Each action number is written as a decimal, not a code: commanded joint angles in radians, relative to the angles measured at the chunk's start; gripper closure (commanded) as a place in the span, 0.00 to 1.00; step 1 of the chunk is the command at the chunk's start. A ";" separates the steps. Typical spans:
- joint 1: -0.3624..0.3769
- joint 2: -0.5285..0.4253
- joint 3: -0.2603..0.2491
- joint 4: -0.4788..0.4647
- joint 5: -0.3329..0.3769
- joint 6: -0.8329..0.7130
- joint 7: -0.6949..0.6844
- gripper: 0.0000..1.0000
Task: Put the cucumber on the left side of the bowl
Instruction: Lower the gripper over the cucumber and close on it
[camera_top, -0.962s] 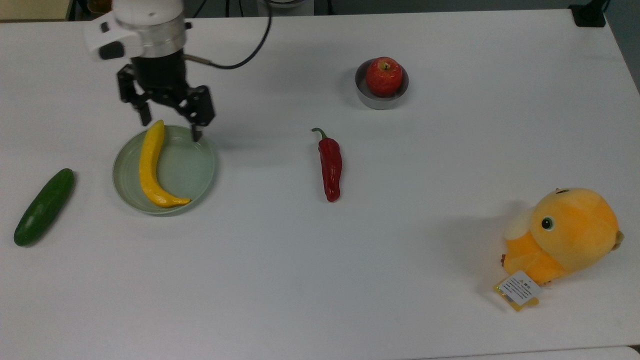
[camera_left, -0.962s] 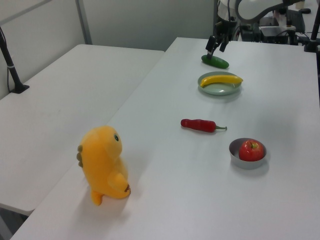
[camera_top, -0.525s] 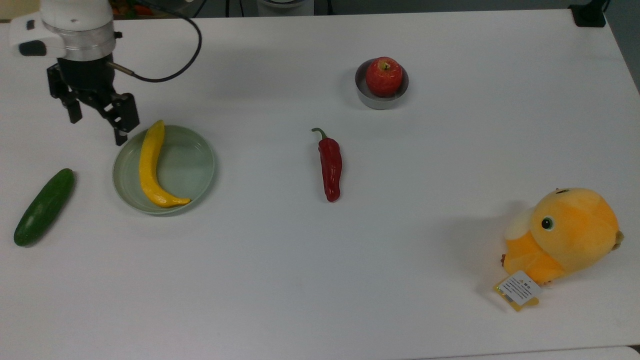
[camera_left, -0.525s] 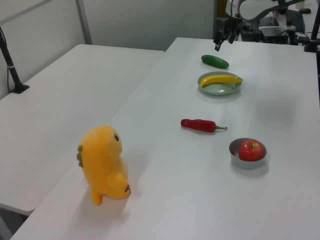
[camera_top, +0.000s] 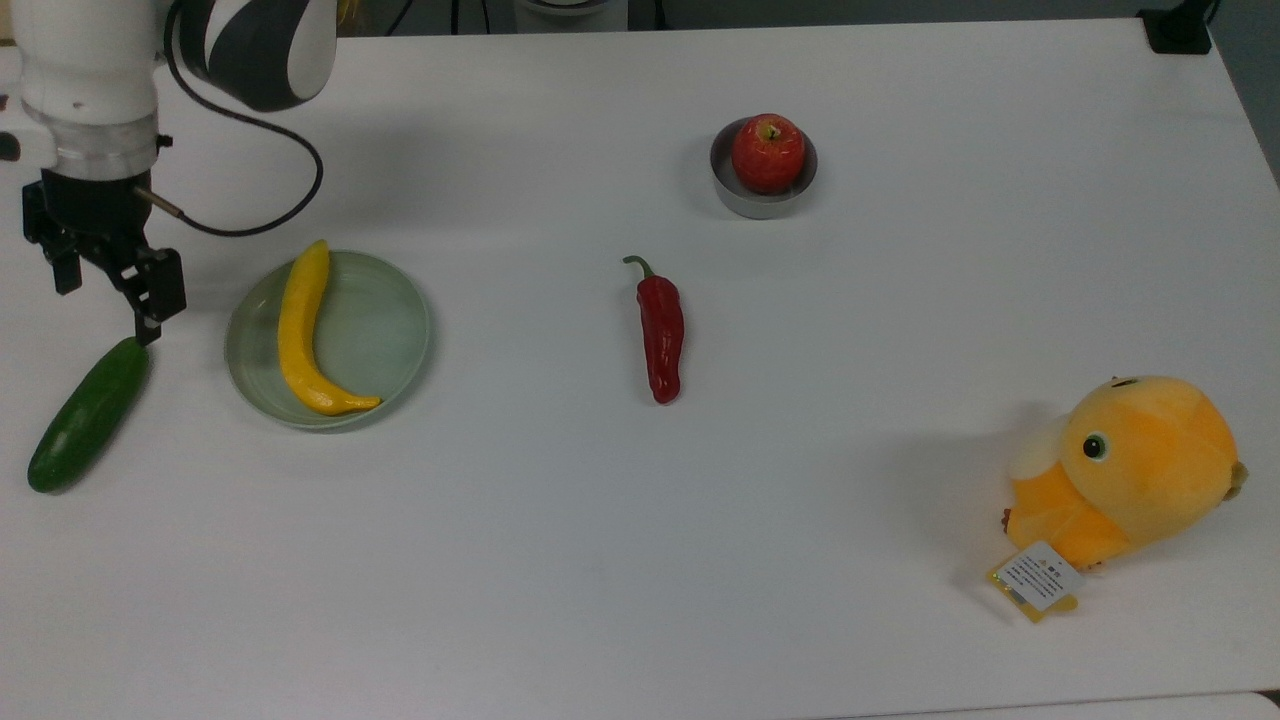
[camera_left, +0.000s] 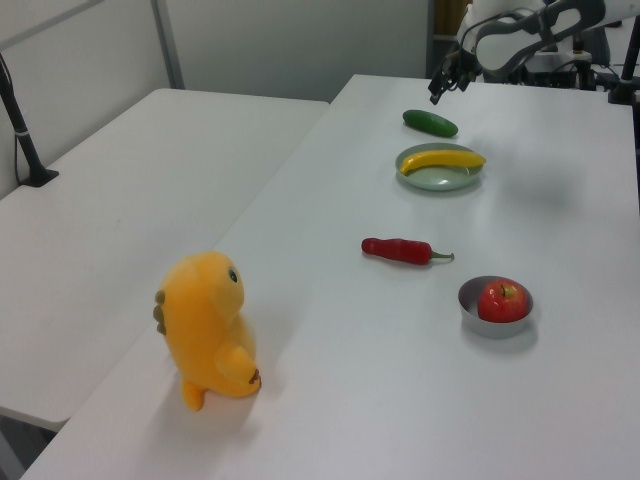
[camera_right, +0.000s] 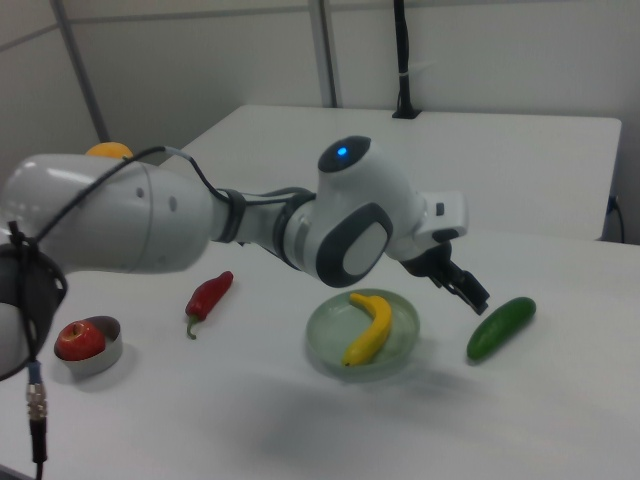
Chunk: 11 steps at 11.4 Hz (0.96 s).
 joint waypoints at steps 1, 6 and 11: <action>-0.001 0.138 -0.011 0.130 0.002 0.022 0.002 0.00; 0.001 0.229 -0.046 0.166 0.002 0.110 0.002 0.00; 0.001 0.249 -0.047 0.161 0.000 0.110 -0.009 0.26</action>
